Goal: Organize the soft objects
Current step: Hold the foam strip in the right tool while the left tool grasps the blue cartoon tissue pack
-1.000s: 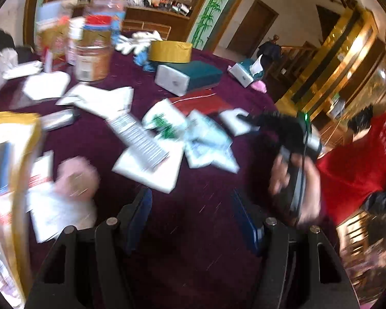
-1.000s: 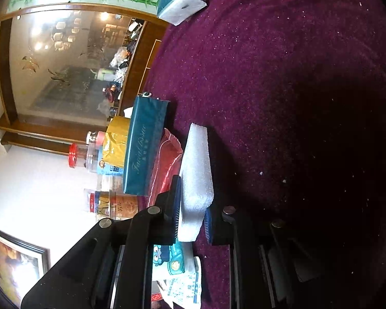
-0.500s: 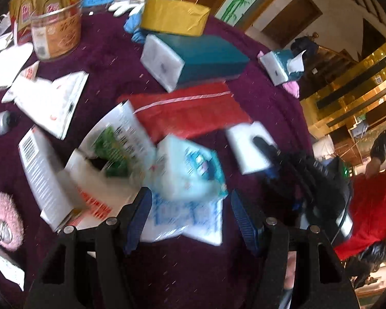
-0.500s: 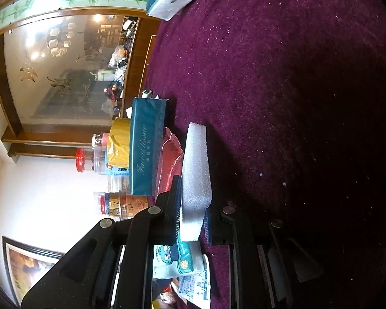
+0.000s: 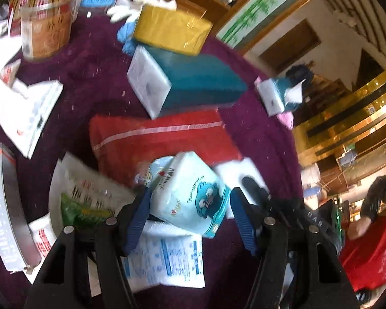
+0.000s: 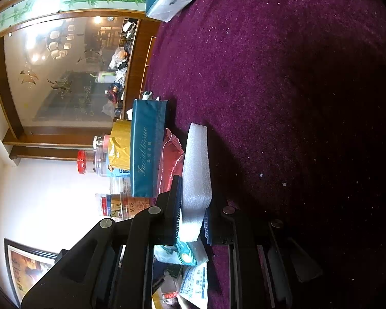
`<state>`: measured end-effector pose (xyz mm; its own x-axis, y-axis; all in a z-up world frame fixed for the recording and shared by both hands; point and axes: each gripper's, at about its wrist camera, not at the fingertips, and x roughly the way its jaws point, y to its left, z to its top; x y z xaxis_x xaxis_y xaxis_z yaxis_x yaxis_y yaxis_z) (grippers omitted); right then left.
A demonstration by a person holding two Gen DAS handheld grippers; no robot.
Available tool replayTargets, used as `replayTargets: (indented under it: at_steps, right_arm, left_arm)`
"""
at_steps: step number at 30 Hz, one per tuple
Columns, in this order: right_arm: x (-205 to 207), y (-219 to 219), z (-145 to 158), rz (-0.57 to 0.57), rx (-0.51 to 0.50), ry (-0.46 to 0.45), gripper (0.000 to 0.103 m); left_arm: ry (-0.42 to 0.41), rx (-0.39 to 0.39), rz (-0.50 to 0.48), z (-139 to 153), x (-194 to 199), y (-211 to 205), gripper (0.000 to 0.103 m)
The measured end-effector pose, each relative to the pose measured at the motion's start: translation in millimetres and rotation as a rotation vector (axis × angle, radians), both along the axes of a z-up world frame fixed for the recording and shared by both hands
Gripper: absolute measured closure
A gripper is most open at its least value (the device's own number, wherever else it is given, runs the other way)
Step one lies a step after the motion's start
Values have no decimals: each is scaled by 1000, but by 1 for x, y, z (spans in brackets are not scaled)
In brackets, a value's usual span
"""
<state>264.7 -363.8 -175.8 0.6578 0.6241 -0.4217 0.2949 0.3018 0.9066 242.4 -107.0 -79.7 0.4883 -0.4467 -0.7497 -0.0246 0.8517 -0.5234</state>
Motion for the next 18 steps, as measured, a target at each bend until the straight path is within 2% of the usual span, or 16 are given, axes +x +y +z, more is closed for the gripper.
replayTargets:
  at_steps: [4, 13, 15, 16, 17, 18]
  right_arm:
    - [1, 0, 0, -2, -2, -4, 91]
    - [2, 0, 0, -2, -12, -9, 91]
    - [3, 0, 0, 1, -18, -10, 91]
    - [3, 0, 1, 3, -22, -10, 91]
    - [3, 1, 1, 4, -25, -11, 91]
    - [3, 1, 2, 4, -32, -11, 91]
  left_arm:
    - [-23, 10, -11, 0, 7, -3, 40]
    - [-30, -198, -25, 0, 1, 11, 40]
    - [-28, -299, -64, -4, -6, 10, 40]
    - [-22, -324, -81, -7, -7, 7, 40]
    - [-14, -330, -95, -11, -10, 2, 38]
    - [-10, -302, -103, -16, -11, -4, 38]
